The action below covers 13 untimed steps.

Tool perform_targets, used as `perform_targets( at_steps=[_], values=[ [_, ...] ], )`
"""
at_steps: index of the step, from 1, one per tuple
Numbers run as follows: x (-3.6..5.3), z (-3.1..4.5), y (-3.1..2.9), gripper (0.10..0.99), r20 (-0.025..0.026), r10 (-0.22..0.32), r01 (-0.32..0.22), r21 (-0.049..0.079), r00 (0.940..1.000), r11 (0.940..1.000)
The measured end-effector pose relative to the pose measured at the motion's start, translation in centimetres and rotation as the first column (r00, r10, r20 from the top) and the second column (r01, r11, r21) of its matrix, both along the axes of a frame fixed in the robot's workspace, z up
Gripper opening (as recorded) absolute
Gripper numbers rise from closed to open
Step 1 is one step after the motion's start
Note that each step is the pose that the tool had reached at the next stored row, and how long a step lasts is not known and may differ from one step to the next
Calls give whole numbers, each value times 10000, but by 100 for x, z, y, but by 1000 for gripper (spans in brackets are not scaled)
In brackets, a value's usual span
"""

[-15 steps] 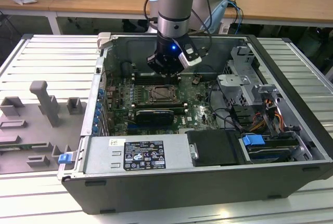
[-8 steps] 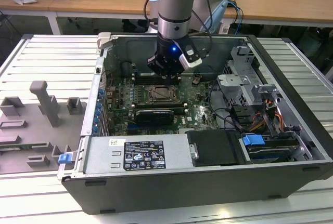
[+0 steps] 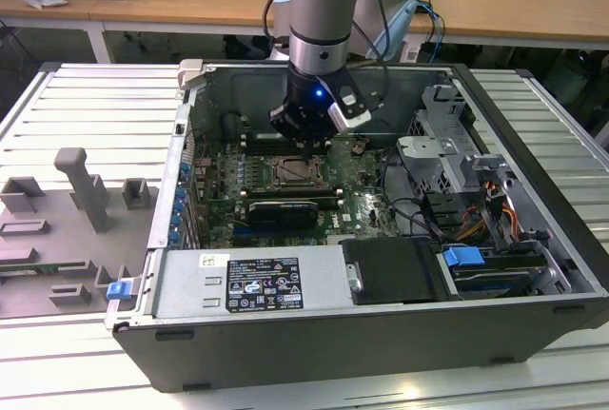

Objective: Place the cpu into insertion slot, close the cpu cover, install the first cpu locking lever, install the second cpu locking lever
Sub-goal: 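Install the second cpu locking lever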

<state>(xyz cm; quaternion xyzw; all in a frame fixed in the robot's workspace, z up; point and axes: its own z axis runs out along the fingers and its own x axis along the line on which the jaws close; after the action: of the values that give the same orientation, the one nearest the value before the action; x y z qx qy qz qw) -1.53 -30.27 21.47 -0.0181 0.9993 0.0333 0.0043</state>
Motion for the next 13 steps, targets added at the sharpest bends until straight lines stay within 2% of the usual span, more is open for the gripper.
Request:
perform_targets(
  at_steps=[3, 5, 6, 7, 8, 9, 11, 13],
  values=[
    [0, 6, -9, 106, -2, -1, 1, -4, 10000, 10000],
    [0, 37, -10, 106, -1, -1, 1, -2, 10000, 10000],
    [0, 90, -10, 106, 0, -1, 1, 0, 10000, 10000],
    [0, 199, -10, 106, -1, -1, 1, -1, 10000, 10000],
    [1, 269, -17, 106, -1, 2, -2, 0, 10000, 10000],
    [0, 270, -47, 106, -1, 0, 0, -1, 10000, 10000],
    [0, 270, -147, 106, -1, -1, 1, -1, 10000, 10000],
    [0, 270, -188, 106, -1, 0, 0, 0, 10000, 10000]
  ],
)
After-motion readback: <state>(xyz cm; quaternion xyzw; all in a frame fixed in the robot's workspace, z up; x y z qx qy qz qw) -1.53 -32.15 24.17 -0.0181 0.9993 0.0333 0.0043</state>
